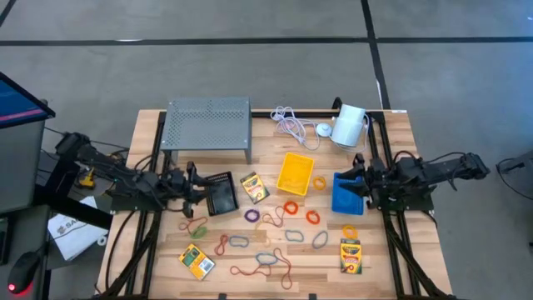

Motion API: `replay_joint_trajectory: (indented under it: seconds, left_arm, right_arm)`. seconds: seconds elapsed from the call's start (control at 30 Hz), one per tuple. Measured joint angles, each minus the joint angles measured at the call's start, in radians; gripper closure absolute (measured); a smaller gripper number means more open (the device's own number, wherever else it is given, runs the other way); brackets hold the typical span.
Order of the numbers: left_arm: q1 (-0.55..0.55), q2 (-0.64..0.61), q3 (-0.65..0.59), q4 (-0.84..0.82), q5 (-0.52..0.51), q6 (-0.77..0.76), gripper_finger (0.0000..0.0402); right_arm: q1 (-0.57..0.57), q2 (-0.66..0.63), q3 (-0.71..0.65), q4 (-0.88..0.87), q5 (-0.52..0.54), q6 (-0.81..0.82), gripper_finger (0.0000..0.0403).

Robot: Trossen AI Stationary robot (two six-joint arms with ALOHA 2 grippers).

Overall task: Pick & Place Office Desk Supplies
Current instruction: Put the orange spring keychain into the blue bin

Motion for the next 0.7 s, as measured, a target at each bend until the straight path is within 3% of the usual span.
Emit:
replay_joint_trajectory:
  seconds: [0.27,0.47,0.7]
  left_arm:
    - [0.051,0.151,0.12,0.025,0.12,-0.004,0.0279]
    - [0.054,0.249,0.21,-0.074,0.122,0.062,0.0279]
    - [0.054,0.243,0.217,-0.245,0.098,0.003,0.0279]
  right_arm:
    - [0.043,0.31,0.267,-0.213,0.02,-0.028,0.026]
    - [0.059,0.63,0.452,-0.335,0.02,0.036,0.026]
    - [0.126,0.916,0.662,-0.531,0.019,0.154,0.0261]
